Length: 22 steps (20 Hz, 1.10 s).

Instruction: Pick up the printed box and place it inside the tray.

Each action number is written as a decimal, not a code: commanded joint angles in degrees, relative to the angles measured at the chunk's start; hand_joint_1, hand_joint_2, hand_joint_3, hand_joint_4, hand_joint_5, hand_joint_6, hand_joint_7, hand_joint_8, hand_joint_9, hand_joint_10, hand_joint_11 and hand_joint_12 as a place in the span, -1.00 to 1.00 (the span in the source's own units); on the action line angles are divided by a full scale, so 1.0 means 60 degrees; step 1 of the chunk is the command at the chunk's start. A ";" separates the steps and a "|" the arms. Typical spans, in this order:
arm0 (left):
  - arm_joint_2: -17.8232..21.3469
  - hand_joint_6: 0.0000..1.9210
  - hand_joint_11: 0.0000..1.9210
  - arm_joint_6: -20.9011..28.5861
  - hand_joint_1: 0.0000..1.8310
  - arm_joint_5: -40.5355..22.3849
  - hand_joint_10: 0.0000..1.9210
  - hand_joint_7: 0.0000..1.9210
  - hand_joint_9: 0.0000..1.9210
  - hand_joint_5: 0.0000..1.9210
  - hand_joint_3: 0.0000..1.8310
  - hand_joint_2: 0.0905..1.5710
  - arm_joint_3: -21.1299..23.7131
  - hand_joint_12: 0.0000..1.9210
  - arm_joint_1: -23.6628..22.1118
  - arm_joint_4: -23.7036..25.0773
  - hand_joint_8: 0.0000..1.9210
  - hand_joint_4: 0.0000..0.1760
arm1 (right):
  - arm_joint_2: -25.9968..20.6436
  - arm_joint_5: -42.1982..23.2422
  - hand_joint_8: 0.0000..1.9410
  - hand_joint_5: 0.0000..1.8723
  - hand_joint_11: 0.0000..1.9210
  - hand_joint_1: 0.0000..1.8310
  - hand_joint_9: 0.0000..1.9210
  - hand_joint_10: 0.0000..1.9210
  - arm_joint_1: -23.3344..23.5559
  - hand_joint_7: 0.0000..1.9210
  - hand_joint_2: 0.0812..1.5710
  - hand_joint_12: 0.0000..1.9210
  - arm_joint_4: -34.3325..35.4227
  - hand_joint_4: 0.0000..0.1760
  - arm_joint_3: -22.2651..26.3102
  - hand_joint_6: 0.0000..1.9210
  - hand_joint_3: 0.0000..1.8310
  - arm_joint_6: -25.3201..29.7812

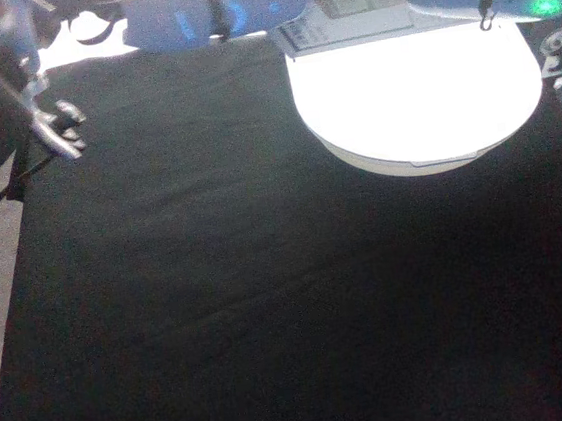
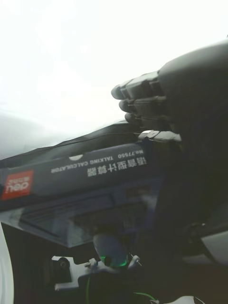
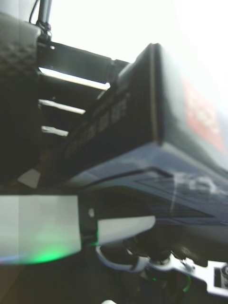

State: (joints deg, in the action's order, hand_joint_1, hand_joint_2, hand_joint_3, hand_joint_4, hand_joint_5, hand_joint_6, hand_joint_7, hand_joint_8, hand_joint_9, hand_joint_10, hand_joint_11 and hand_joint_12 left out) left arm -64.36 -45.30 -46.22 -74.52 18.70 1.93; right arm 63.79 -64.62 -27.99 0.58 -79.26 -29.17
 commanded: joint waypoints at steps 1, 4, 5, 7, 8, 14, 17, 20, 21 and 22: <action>0.0085 -1.00 -1.00 0.0069 -0.57 -0.1099 -1.00 -1.00 -1.00 -1.00 -0.98 0.03 -0.0066 -1.00 0.0023 -0.0292 -1.00 1.00 | -0.0167 -0.0882 -0.46 0.05 0.08 0.40 0.32 -0.30 0.0118 0.37 0.29 0.41 0.0239 -1.00 -0.0018 -0.05 -1.00 -0.0219; 0.0091 -1.00 -1.00 0.0071 -0.71 -0.1102 -1.00 -1.00 -1.00 -1.00 -1.00 0.00 -0.0090 -1.00 0.0177 -0.0369 -1.00 1.00 | -0.0476 -0.0462 -0.27 0.01 0.13 0.40 0.39 -0.28 0.0176 0.30 0.32 0.46 0.0245 -1.00 0.0035 -0.08 -1.00 -0.0840; 0.0107 -1.00 -1.00 0.0071 -0.68 -0.1110 -1.00 -1.00 -1.00 -1.00 -1.00 -0.03 -0.0089 -1.00 0.0229 -0.0402 -1.00 1.00 | -0.0511 -0.0258 -0.16 0.01 0.20 0.40 0.43 -0.17 0.0315 0.26 0.33 0.54 0.0240 -1.00 0.0055 -0.12 -1.00 -0.1101; 0.0158 -1.00 -1.00 0.0130 -0.67 -0.1201 -1.00 -1.00 -1.00 -1.00 -1.00 -0.04 -0.0085 -1.00 0.0374 -0.0493 -1.00 1.00 | -0.0549 -0.0019 -0.04 0.09 0.35 0.29 0.44 0.31 0.0555 0.34 0.35 0.75 0.0240 -1.00 0.0158 -0.07 -1.00 -0.1628; 0.0161 -1.00 -1.00 0.0190 -0.68 -0.1258 -1.00 -1.00 -1.00 -1.00 -1.00 -0.03 -0.0090 -1.00 0.0448 -0.0547 -1.00 1.00 | -0.0556 -0.0003 0.30 0.11 0.40 0.29 0.43 0.60 0.0562 0.30 0.34 0.88 0.0245 -1.00 0.0121 -0.09 -1.00 -0.1646; 0.0149 -1.00 -1.00 0.0313 -0.72 -0.1587 -1.00 -1.00 -1.00 -1.00 -0.99 0.06 -0.0050 -1.00 0.0671 -0.0649 -1.00 1.00 | -0.0612 0.0867 0.15 0.14 0.39 0.29 0.42 0.46 0.1187 0.26 0.32 0.78 0.0258 -1.00 0.0092 -0.13 -1.00 -0.3538; 0.0136 -1.00 -1.00 0.0351 -0.75 -0.1665 -1.00 -1.00 -1.00 -1.00 -1.00 0.02 -0.0019 -1.00 0.0700 -0.0643 -1.00 0.87 | -0.0604 0.1328 0.14 0.15 0.27 0.32 0.34 0.39 0.1496 0.22 0.31 0.68 0.0071 -1.00 0.0087 -0.19 -1.00 -0.4330; 0.0138 -1.00 -1.00 0.0458 -0.69 -0.1763 -1.00 -1.00 -1.00 -1.00 -1.00 -0.02 -0.0027 -1.00 0.0844 -0.0648 -1.00 0.89 | -0.0525 0.1815 0.25 0.11 0.11 0.28 0.16 0.50 0.1685 0.15 0.35 0.79 -0.0013 -1.00 0.0089 -0.07 -1.00 -0.5217; 0.0136 -1.00 -1.00 0.0459 -0.68 -0.1771 -1.00 -1.00 -1.00 -1.00 -1.00 -0.01 -0.0027 -1.00 0.0866 -0.0654 -1.00 0.79 | -0.0481 0.1926 0.27 0.08 0.06 0.28 0.10 0.52 0.1704 0.15 0.36 0.81 -0.0024 -1.00 0.0088 -0.03 -1.00 -0.5420; 0.0135 -1.00 -1.00 0.0466 -0.69 -0.1777 -1.00 -1.00 -1.00 -1.00 -1.00 0.01 -0.0023 -1.00 0.0880 -0.0659 -1.00 0.79 | -0.0408 0.2041 0.27 0.07 0.02 0.28 0.08 0.52 0.1721 0.14 0.37 0.80 -0.0025 -1.00 0.0086 -0.02 -1.00 -0.5684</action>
State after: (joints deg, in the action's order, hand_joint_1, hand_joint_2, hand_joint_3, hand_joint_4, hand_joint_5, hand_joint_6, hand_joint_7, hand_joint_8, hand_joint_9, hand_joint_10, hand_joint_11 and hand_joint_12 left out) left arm -64.01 -42.85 -49.39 -74.81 24.60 -1.37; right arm 61.91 -45.87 -18.70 -0.03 -78.54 -63.48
